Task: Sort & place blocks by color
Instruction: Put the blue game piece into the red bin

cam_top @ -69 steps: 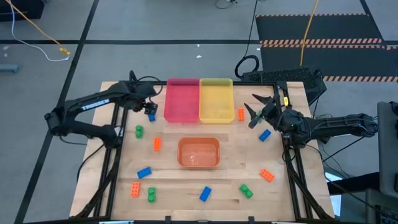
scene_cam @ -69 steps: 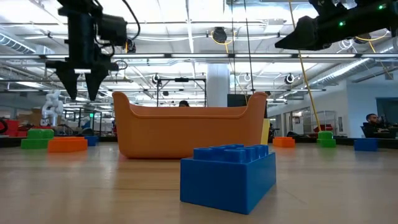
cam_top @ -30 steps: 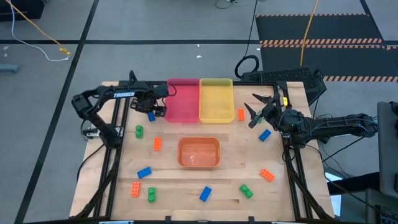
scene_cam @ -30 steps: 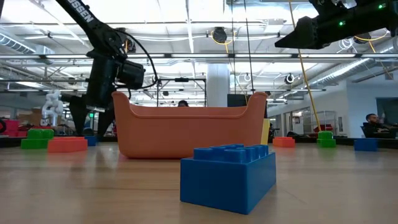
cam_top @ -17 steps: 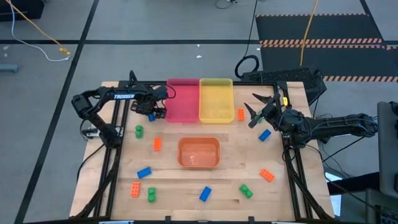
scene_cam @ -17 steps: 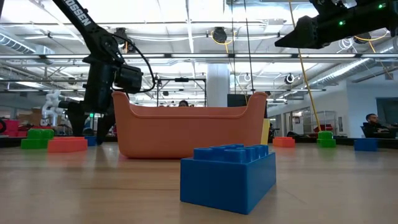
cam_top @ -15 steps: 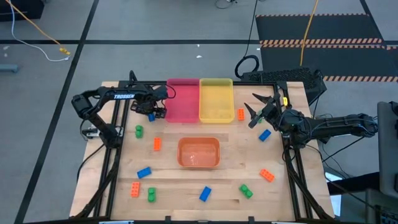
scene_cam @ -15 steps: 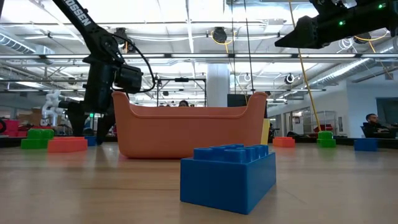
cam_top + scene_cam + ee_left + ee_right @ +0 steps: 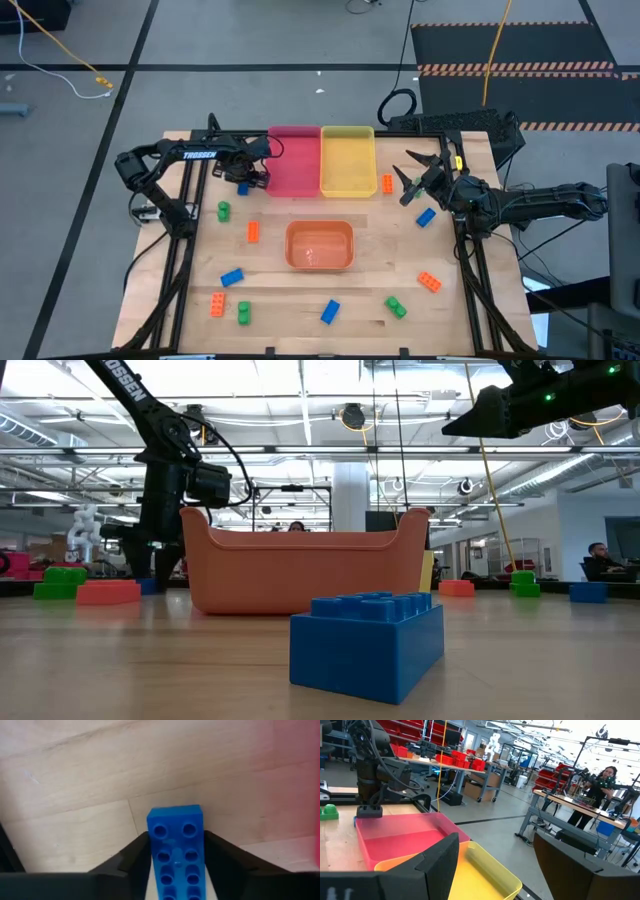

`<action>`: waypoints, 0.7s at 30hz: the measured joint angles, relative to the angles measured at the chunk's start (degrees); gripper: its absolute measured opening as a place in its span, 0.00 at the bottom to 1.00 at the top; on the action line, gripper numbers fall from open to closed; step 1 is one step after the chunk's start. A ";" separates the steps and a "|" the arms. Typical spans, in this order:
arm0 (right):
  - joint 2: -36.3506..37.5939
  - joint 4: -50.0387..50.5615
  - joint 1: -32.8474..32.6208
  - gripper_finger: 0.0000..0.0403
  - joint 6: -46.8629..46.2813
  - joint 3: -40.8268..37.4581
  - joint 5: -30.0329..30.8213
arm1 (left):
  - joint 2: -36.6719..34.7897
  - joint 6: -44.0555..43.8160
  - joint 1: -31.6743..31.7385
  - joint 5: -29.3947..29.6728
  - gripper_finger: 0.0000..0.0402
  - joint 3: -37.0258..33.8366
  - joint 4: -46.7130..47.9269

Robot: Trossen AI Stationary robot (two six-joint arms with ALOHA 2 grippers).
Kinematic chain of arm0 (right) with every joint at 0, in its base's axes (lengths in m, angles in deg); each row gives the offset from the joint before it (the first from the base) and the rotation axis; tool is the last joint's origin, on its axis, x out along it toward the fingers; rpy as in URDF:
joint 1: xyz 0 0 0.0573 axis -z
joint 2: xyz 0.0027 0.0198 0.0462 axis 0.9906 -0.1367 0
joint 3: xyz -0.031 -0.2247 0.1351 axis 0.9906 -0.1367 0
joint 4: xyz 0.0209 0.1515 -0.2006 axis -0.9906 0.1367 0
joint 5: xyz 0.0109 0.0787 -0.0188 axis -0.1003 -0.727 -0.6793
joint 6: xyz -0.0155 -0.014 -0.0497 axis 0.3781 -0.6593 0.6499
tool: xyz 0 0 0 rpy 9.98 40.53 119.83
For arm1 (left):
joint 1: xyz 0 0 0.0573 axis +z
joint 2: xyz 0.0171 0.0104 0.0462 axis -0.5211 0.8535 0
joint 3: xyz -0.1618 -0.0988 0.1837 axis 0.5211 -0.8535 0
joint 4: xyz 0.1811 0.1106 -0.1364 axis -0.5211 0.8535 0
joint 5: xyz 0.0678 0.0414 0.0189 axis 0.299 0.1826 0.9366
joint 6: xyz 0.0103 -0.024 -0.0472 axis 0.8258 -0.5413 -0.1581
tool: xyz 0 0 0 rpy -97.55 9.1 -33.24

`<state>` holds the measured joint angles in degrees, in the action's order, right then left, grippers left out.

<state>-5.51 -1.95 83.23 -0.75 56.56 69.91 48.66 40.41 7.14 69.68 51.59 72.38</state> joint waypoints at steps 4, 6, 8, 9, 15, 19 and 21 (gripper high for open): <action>0.01 0.00 0.00 0.63 0.00 -0.01 0.00 | -0.04 0.30 0.00 0.00 0.34 0.04 0.00; -0.01 0.00 0.00 0.63 0.02 0.01 0.00 | -0.04 1.07 0.00 0.02 0.34 0.04 0.09; 0.01 0.00 0.00 0.63 0.02 0.00 0.00 | -0.04 1.84 0.00 -0.05 0.34 0.04 0.52; 0.01 0.00 0.00 0.63 0.02 0.00 0.00 | -0.04 2.37 0.03 -0.37 0.35 0.04 0.82; 0.01 -0.02 0.02 0.63 0.24 -0.01 0.00 | -0.02 4.64 0.28 -0.94 0.39 2.35 7.28; -0.01 -0.23 0.02 0.63 0.26 -0.01 0.00 | -0.29 6.23 0.28 -0.92 0.34 5.87 11.18; 0.01 -0.26 0.02 0.63 0.26 -0.01 0.00 | -0.74 6.87 0.28 -0.90 0.34 8.25 12.42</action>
<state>-5.50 -2.22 83.25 -0.49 56.54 69.91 47.93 47.28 7.42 68.78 59.84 84.80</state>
